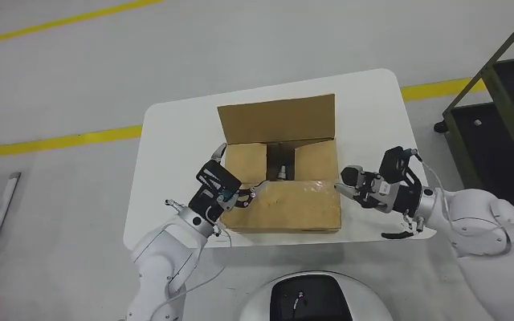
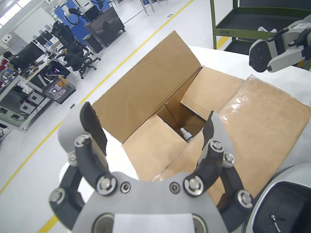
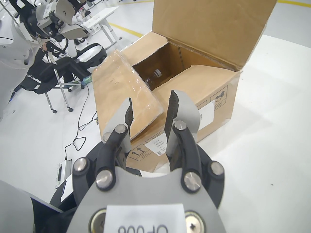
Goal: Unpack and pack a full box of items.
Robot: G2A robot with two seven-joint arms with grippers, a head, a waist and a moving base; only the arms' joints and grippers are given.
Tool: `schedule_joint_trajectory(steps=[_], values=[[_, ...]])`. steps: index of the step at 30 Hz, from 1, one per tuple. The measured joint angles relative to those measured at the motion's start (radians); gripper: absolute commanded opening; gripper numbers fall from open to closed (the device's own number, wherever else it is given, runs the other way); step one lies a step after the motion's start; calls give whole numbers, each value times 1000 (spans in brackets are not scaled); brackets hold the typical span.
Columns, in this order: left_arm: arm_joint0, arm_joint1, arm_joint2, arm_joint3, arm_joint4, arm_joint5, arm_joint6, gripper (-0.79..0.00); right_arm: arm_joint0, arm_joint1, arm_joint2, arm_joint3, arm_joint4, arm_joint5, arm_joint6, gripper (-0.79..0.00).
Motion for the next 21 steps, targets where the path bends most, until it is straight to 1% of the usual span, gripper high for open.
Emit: schedule_joint_trajectory(steps=[6, 11, 21], values=[[0, 0, 0, 0, 0, 0, 0, 0, 22, 2, -34, 29, -33, -11, -25, -434], [0, 0, 0, 0, 0, 0, 0, 0, 29, 5, -54, 40, -29, -9, -27, -434], [0, 0, 0, 0, 0, 0, 0, 0, 28, 20, -68, 10, 41, -58, 34, -428]])
